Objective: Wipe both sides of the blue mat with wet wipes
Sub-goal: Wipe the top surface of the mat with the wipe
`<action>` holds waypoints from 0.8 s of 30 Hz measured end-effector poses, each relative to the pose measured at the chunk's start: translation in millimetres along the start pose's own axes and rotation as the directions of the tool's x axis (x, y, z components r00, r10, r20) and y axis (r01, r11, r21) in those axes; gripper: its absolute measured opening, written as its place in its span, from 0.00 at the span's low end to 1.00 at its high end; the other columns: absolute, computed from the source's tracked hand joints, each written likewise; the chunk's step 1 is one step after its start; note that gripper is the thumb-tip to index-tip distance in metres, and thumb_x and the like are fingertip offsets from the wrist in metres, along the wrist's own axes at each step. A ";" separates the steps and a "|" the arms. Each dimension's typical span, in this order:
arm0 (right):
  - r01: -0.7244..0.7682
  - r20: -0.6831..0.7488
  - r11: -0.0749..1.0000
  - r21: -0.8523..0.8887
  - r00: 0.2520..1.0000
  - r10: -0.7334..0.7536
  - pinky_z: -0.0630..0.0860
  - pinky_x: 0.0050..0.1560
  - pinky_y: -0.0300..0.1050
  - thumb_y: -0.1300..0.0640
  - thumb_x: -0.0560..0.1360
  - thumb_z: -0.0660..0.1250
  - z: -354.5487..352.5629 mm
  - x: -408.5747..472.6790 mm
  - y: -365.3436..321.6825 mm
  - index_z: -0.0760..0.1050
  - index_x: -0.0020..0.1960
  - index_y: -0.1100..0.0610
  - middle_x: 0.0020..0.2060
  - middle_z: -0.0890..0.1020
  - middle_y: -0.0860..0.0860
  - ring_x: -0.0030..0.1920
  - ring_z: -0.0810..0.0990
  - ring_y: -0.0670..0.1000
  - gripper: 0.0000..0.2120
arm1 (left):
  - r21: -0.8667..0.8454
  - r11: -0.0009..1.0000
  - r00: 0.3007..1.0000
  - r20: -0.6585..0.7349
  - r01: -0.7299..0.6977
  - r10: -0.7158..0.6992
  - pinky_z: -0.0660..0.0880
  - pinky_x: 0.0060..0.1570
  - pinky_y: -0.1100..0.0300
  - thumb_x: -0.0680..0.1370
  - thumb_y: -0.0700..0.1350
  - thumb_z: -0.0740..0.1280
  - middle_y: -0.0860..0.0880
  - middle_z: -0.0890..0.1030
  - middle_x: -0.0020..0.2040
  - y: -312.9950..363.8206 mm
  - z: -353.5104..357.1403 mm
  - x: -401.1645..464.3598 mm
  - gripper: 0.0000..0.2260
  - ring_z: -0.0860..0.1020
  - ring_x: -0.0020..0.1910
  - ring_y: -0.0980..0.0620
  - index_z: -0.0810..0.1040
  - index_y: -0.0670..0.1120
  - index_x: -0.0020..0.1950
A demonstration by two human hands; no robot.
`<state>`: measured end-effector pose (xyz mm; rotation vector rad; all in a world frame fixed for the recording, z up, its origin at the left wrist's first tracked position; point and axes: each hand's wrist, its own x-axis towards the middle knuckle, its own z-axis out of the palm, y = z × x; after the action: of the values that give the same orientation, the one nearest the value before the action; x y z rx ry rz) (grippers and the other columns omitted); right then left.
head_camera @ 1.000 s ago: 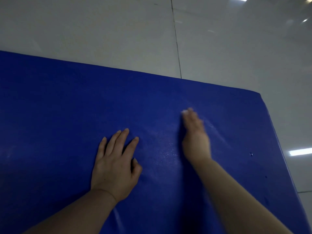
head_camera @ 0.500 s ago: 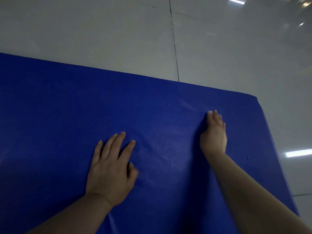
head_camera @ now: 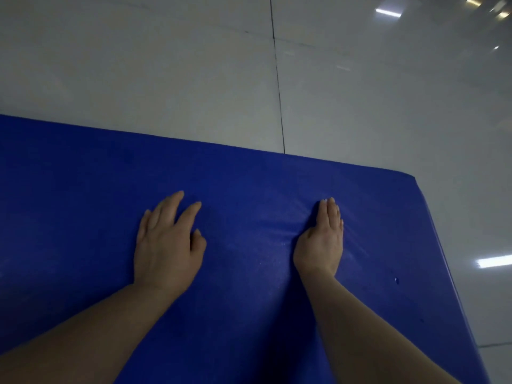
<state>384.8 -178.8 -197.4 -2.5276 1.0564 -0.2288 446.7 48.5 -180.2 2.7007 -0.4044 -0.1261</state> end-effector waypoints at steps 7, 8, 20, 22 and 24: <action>-0.038 -0.023 0.995 0.097 0.999 0.041 0.54 0.75 0.49 0.68 0.78 0.54 0.9 0.5 0.1 0.54 0.77 0.53 0.76 0.55 0.44 0.72 0.46 0.38 0.29 | 0.055 0.997 0.999 -0.017 0.049 -0.048 0.51 0.74 0.43 0.79 0.46 0.59 0.41 0.63 0.75 6.5 28.1 21.8 0.21 0.59 0.75 0.43 0.70 0.43 0.71; -0.054 -0.036 0.991 0.121 0.998 0.059 0.58 0.74 0.51 0.68 0.78 0.54 1.1 -0.1 -0.2 0.56 0.76 0.52 0.75 0.56 0.43 0.71 0.47 0.38 0.29 | 0.059 0.997 0.998 -0.029 0.052 -0.050 0.51 0.74 0.44 0.79 0.48 0.56 0.41 0.65 0.74 5.8 28.8 22.4 0.21 0.60 0.74 0.43 0.71 0.43 0.71; 0.640 0.276 0.760 0.113 0.714 -0.643 0.40 0.73 0.41 0.75 0.71 0.58 31.3 16.3 -96.2 0.59 0.75 0.58 0.76 0.57 0.52 0.76 0.52 0.52 0.34 | 0.127 0.991 0.998 -0.057 0.036 -0.029 0.56 0.72 0.44 0.74 0.51 0.52 0.42 0.67 0.73 4.4 32.2 27.2 0.26 0.62 0.73 0.43 0.73 0.45 0.69; 0.526 0.200 0.850 -0.014 0.835 -0.513 0.44 0.74 0.41 0.78 0.69 0.57 16.9 42.1 -61.2 0.60 0.75 0.58 0.76 0.57 0.52 0.76 0.53 0.53 0.36 | 0.121 0.992 0.997 -0.080 0.029 -0.020 0.54 0.73 0.44 0.75 0.51 0.52 0.42 0.67 0.73 2.9 33.7 27.1 0.26 0.61 0.73 0.43 0.73 0.45 0.69; 0.191 0.085 0.973 -0.133 0.980 -0.180 0.48 0.75 0.43 0.77 0.69 0.55 -6.1 70.0 -18.5 0.61 0.74 0.57 0.76 0.56 0.51 0.76 0.53 0.53 0.36 | 0.117 0.993 0.995 -0.096 0.016 -0.005 0.53 0.72 0.44 0.75 0.51 0.51 0.41 0.67 0.73 2.8 34.9 27.2 0.26 0.61 0.73 0.43 0.73 0.44 0.69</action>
<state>444.1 -218.5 -184.1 -2.7417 0.8351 -0.1157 466.9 24.7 -211.7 2.8117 -0.3795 0.0255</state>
